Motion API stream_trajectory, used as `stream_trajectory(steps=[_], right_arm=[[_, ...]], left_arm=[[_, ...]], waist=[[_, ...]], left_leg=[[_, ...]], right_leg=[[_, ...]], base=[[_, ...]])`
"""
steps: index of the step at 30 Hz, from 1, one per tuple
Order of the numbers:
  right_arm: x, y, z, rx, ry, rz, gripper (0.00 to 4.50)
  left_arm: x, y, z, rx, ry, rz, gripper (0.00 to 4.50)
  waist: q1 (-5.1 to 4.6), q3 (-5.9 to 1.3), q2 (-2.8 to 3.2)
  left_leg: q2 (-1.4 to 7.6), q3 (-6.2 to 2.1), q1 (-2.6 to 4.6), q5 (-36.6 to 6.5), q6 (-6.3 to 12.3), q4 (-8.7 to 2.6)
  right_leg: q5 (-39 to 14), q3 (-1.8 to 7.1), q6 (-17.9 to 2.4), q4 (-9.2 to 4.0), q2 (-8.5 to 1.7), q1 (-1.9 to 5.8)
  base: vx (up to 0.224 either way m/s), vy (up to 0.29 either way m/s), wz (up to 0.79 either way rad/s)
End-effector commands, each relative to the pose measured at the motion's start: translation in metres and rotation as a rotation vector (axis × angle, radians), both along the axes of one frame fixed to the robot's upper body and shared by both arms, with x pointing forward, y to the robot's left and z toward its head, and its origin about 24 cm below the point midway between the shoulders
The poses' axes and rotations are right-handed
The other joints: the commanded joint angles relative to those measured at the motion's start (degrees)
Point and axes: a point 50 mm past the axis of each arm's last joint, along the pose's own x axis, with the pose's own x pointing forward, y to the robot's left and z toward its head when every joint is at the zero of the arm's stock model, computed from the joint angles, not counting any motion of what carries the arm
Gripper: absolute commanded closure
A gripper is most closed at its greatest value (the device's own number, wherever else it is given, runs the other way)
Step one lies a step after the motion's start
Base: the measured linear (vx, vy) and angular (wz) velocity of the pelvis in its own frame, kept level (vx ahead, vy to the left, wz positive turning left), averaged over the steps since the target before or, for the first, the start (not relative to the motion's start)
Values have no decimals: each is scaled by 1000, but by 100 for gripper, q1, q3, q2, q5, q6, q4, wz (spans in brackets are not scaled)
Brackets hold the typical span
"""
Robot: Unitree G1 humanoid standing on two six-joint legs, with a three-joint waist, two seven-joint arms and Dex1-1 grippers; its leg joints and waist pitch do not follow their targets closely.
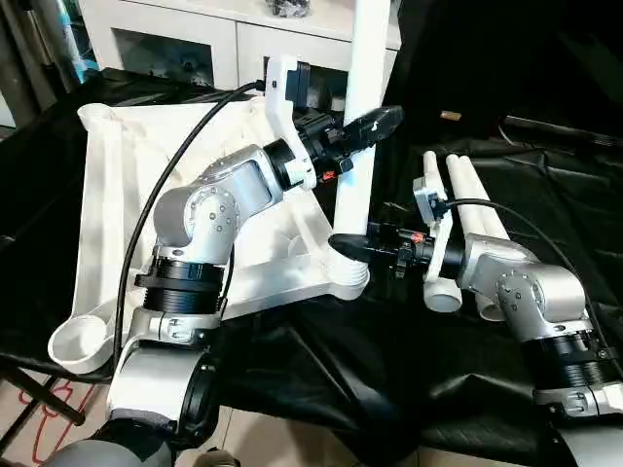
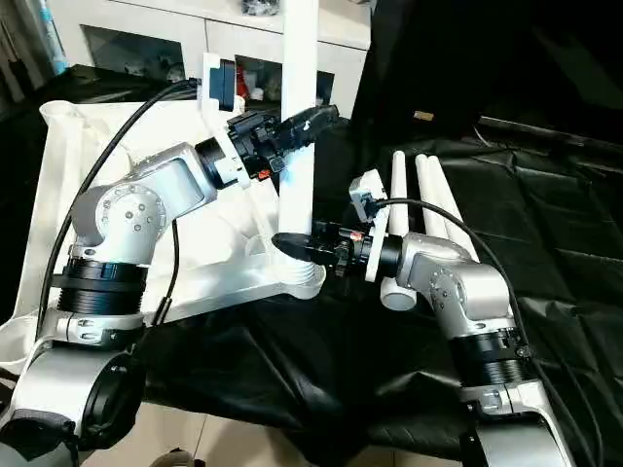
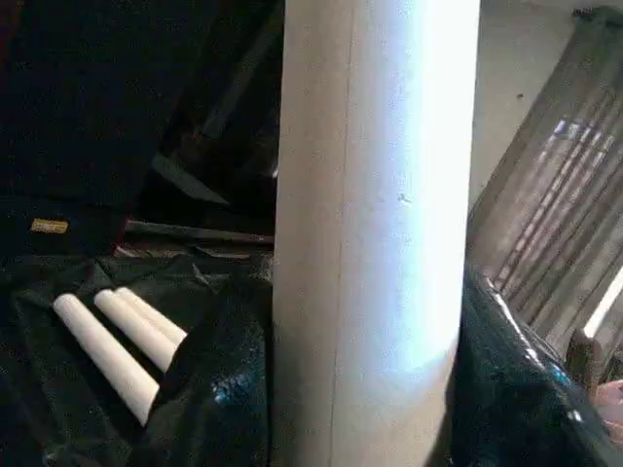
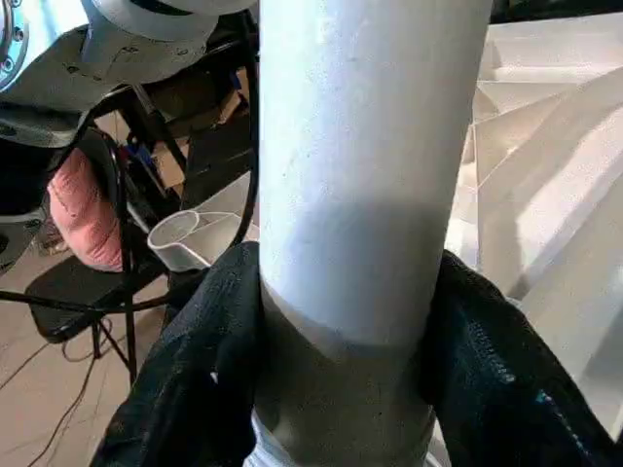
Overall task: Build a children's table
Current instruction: Pick table leg
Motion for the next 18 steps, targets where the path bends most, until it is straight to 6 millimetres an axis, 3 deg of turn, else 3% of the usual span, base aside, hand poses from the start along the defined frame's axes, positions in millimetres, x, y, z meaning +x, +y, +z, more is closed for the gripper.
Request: stream_trajectory(steps=[1, 7, 18], right_arm=[[2, -5, 11, -1, -62, -23, 199], [6, -3, 11, -24, -62, -47, 144], [10, 3, 4, -76, 1, -51, 143]], left_arm=[[3, -5, -6, 74, 13, 31, 265], [-1, -9, -2, 117, -55, 27, 266], [-11, -20, 5, 106, -122, -53, 266]], waist=[[22, -448, 45], [26, -452, 57], [17, -441, 42]], left_leg=[[136, -6, 59, -252, 158, -352], [137, -4, 57, -186, 144, -349], [128, 5, 51, -206, 120, -353]], right_leg=[[131, 223, -1411, -384, -392, 401], [150, 225, -1365, -376, -393, 393], [90, 224, -1385, -382, -390, 390]], base=[[0, 0, 0], [0, 0, 0], [0, 0, 0]])
